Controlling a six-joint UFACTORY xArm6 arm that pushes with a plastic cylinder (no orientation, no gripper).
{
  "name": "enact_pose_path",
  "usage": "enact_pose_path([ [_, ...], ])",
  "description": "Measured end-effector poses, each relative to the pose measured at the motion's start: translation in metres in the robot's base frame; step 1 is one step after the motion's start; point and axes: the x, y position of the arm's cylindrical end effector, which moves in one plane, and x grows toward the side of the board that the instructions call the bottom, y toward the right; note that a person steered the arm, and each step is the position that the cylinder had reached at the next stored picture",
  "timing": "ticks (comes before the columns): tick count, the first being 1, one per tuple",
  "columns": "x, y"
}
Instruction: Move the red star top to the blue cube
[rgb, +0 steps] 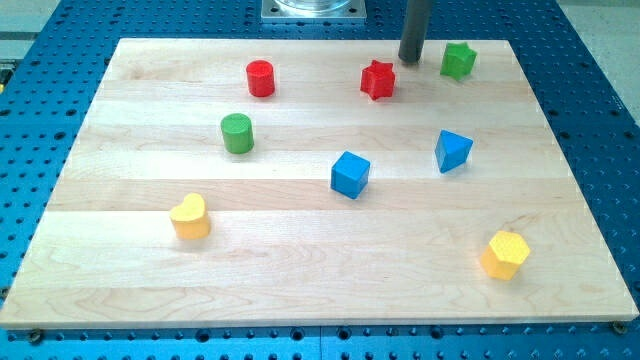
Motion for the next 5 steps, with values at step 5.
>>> enact_pose_path([
  [5,0.040,-0.086],
])
